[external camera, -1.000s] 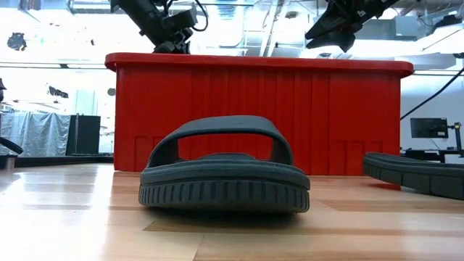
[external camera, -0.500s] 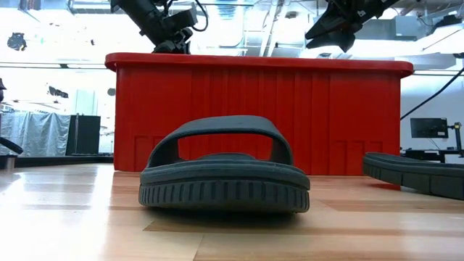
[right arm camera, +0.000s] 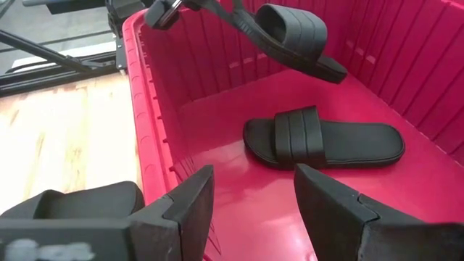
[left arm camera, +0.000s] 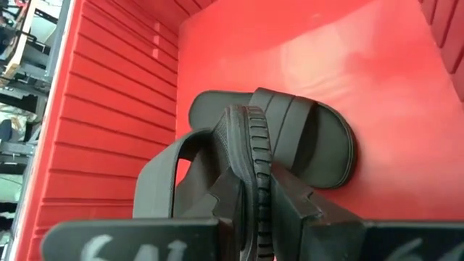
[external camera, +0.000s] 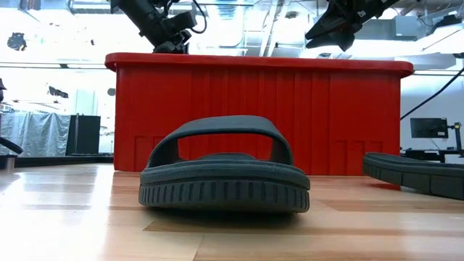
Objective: Pick and place slides into bin
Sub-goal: Put the black slipper into the red bin
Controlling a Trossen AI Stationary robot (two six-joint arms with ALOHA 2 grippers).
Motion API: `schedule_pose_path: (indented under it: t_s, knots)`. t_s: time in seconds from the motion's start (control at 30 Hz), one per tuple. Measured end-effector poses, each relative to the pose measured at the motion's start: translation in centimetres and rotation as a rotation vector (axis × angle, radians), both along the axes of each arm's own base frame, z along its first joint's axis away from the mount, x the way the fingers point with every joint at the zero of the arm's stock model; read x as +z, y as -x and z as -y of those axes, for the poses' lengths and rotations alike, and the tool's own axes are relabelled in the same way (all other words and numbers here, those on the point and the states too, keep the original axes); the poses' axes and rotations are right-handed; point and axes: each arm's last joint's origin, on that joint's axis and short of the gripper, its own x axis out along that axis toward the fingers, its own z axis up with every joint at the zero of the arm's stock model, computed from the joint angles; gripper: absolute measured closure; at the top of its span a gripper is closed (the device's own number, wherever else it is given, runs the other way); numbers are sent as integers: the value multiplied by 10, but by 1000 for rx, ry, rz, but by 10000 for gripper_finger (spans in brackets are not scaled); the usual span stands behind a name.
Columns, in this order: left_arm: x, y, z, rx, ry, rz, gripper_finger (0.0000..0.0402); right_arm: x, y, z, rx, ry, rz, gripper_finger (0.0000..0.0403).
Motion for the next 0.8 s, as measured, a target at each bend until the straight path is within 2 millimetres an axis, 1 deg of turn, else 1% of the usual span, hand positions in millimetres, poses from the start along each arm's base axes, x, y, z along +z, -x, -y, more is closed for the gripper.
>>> schedule_pose_path:
  t_s: [0.17, 0.3, 0.43, 0.67, 0.8]
  knots:
    - [-1, 1, 0, 2, 3, -18, 374, 0, 0, 0, 0, 0, 0, 221]
    - [-1, 2, -2, 56, -33, -33, 374, 0, 0, 0, 0, 1, 0, 221]
    - [-3, 5, -4, 62, -29, -60, 374, 0, 0, 0, -1, 0, 0, 221]
    - [-30, 12, -7, 77, -1, -135, 374, 0, 0, 0, 0, 1, 0, 221]
    - [-36, 12, -6, 71, 0, -131, 374, -1, 0, 0, 0, 0, -8, 221]
